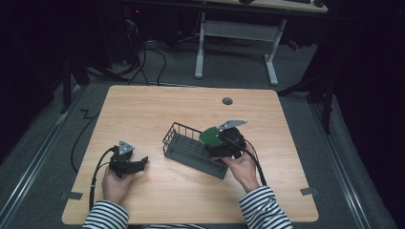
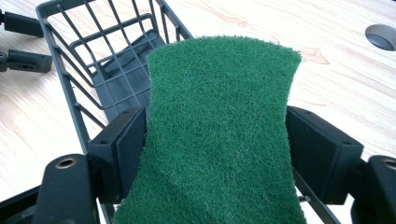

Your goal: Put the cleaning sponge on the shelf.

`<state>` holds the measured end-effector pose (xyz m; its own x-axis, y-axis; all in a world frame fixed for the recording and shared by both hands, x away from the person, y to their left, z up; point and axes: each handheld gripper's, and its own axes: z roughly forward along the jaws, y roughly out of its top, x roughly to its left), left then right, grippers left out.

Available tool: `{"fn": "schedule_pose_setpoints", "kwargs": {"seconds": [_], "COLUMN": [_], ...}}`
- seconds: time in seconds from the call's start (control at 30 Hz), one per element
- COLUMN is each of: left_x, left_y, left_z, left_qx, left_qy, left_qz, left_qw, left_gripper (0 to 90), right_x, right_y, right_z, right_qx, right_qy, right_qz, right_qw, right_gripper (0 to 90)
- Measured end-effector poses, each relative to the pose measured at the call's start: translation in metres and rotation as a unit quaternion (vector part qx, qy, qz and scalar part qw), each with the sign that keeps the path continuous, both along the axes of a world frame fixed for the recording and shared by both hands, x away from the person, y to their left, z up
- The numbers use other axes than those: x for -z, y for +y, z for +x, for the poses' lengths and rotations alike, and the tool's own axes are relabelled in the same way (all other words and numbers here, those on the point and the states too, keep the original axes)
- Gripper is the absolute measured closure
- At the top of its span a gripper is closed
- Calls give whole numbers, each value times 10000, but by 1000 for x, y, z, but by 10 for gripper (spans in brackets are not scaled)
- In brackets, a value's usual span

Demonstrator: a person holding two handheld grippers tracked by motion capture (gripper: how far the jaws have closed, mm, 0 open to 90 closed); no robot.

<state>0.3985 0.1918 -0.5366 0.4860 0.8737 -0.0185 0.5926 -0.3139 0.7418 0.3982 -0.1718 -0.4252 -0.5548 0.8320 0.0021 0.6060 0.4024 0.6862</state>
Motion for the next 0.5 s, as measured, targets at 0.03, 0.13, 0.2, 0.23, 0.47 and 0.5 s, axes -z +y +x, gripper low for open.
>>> {"fn": "schedule_pose_setpoints", "kwargs": {"seconds": [0.03, 0.13, 0.2, 0.23, 0.47, 0.5], "left_x": [0, 0, 0, 0, 0, 0], "left_y": [0, 0, 0, 0, 0, 0], "left_z": [0, 0, 0, 0, 0, 0], "left_qx": [0, -2, -1, 0, -6, -6], "left_qy": [-1, -3, -2, -2, 1, 1], "left_qz": [2, 5, 5, 8, -1, -1], "left_qw": [10000, 10000, 10000, 10000, 10000, 10000], "left_gripper": [287, 287, 287, 287, 287, 287], "right_x": [0, 0, 0, -1, -1, -1], "right_y": [0, 0, 1, 1, 1, 1], "right_z": [0, 0, -1, -1, -2, -2], "right_qx": [0, -7, -8, -7, -42, -42], "right_qy": [4, 18, 11, -4, -1, -1], "right_qz": [2, -27, -11, -14, 31, 31], "right_qw": [10000, 10000, 10000, 10000, 10000, 10000], "right_gripper": [237, 236, 246, 247, 250, 250]}}
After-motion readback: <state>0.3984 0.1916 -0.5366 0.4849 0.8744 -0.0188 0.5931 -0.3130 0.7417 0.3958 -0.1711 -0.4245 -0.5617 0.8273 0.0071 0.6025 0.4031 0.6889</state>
